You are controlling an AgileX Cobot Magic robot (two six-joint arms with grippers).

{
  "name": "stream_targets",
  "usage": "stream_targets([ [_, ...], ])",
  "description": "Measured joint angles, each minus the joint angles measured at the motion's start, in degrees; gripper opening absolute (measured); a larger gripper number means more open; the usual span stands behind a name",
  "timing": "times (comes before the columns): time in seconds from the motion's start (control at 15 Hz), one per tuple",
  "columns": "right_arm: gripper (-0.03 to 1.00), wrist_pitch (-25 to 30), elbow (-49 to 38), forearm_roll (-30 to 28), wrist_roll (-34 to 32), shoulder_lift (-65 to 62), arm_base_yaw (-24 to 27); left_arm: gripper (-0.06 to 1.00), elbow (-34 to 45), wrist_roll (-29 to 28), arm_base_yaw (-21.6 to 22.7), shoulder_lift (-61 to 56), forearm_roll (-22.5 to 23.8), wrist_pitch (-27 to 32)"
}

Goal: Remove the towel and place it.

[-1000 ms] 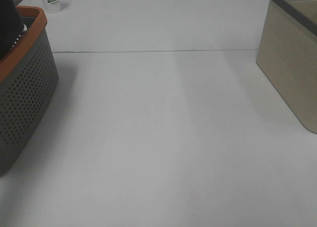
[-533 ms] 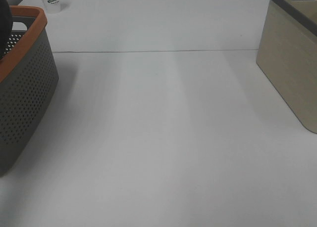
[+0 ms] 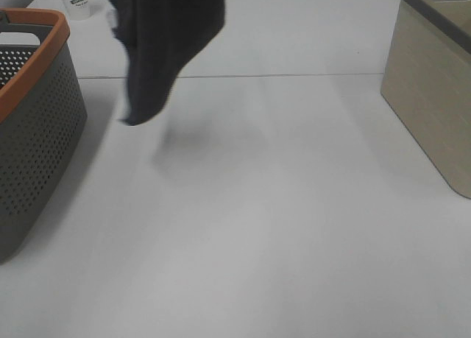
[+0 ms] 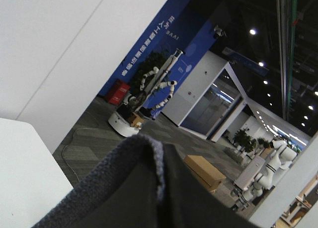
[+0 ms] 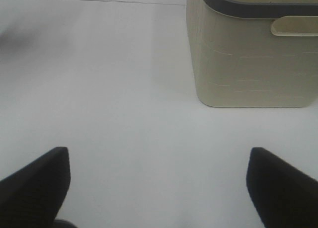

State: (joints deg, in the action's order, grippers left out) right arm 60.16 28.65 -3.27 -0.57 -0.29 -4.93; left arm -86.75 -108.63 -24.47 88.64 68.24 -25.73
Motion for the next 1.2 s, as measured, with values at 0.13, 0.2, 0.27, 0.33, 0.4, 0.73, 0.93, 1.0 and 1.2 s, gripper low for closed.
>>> stream_targets([
  [0.13, 0.93, 0.00, 0.00, 0.00, 0.00, 0.00, 0.00, 0.00, -1.03, -0.11, -2.46, 1.72, 3.67, -0.69],
  [0.2, 0.93, 0.00, 0.00, 0.00, 0.00, 0.00, 0.00, 0.00, -0.97, -1.49, -2.86, 2.18, 6.65, -2.23],
  [0.27, 0.93, 0.00, 0.00, 0.00, 0.00, 0.00, 0.00, 0.00, -1.03, -4.13, -2.92, 2.58, 10.54, -3.67],
  [0.33, 0.93, 0.00, 0.00, 0.40, 0.00, 0.00, 0.00, 0.00, -1.03, -7.51, -2.92, 3.09, 15.53, -5.44],
  [0.4, 0.93, 0.00, 0.00, 0.69, 0.00, 0.00, 0.00, 0.00, -1.03, -8.65, -2.92, 3.21, 17.93, -6.36],
  [0.73, 0.93, -0.29, 0.11, 4.35, 0.92, 0.00, 0.00, 0.00, -1.03, -13.41, -2.18, 4.47, 31.57, -18.74],
  [0.93, 0.90, -19.02, 1.09, 17.07, 7.68, 3.95, 0.00, 0.00, -1.09, -9.05, 3.67, 5.90, 31.86, -32.31],
  [1.0, 0.89, -24.29, 1.26, 21.20, 9.97, 6.36, 0.00, 0.00, -1.09, -7.85, 4.81, 6.19, 32.14, -35.12],
  [1.2, 0.81, -33.00, 1.26, 31.57, 20.17, 18.11, 0.00, 0.00, -1.20, -5.50, 5.44, 6.30, 32.37, -39.30],
])
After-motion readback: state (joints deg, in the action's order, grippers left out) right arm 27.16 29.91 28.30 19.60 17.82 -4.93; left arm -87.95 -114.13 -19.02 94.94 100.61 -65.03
